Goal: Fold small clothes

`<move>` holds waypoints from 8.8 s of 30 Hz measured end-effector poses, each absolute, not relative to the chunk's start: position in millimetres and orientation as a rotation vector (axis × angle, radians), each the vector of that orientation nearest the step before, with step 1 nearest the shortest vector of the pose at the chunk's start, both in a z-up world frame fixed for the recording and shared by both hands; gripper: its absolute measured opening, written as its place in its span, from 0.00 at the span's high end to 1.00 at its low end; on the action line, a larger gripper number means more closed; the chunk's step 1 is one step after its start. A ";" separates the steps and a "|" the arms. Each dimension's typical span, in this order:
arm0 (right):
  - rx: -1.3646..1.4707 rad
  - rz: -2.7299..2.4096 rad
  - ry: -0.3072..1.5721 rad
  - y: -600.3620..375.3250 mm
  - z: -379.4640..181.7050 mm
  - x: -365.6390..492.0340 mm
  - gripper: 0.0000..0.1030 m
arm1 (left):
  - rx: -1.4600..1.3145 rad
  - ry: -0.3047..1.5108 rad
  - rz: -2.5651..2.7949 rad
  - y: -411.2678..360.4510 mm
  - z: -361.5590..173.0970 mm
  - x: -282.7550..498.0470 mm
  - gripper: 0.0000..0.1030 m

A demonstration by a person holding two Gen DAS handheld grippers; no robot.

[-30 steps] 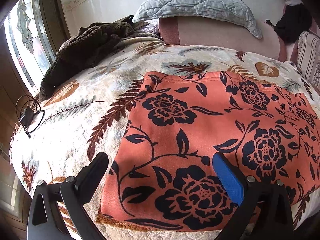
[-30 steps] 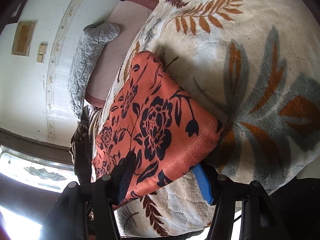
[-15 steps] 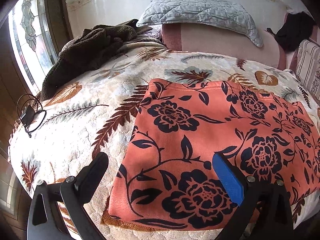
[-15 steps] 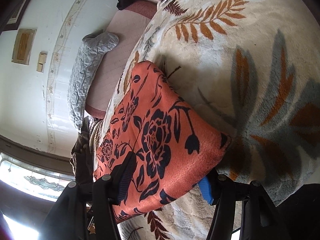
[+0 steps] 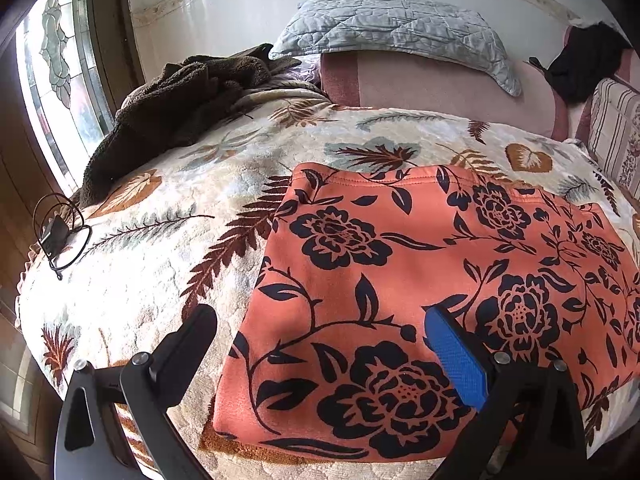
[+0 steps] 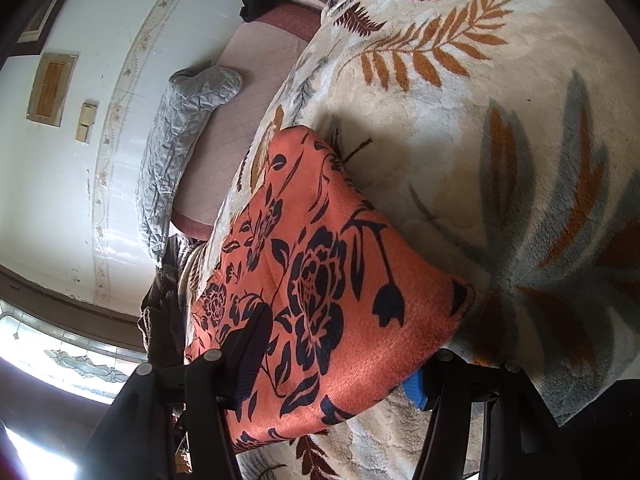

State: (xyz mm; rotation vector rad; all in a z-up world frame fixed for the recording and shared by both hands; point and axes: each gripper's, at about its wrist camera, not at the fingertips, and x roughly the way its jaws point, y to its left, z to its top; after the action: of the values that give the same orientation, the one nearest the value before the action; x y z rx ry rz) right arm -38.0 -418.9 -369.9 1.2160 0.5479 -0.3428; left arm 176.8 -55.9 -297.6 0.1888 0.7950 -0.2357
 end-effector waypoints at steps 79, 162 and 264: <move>0.555 0.137 0.750 -213.5 -261.0 110.9 0.57 | -0.179 0.744 -0.200 75.6 -252.9 197.3 0.00; 0.524 -0.095 0.787 -347.1 -233.4 85.7 0.29 | 0.129 0.681 -0.124 11.0 -193.9 196.6 0.15; 0.094 -0.374 0.421 -232.9 -31.9 -92.3 0.29 | 0.132 0.311 -0.136 -30.0 -24.0 12.9 0.00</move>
State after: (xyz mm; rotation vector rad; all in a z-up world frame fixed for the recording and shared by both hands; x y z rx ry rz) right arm -92.3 -232.9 -31.9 0.0942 0.4210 -0.3742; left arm 12.9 -30.0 -24.0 0.1320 0.3114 -0.1362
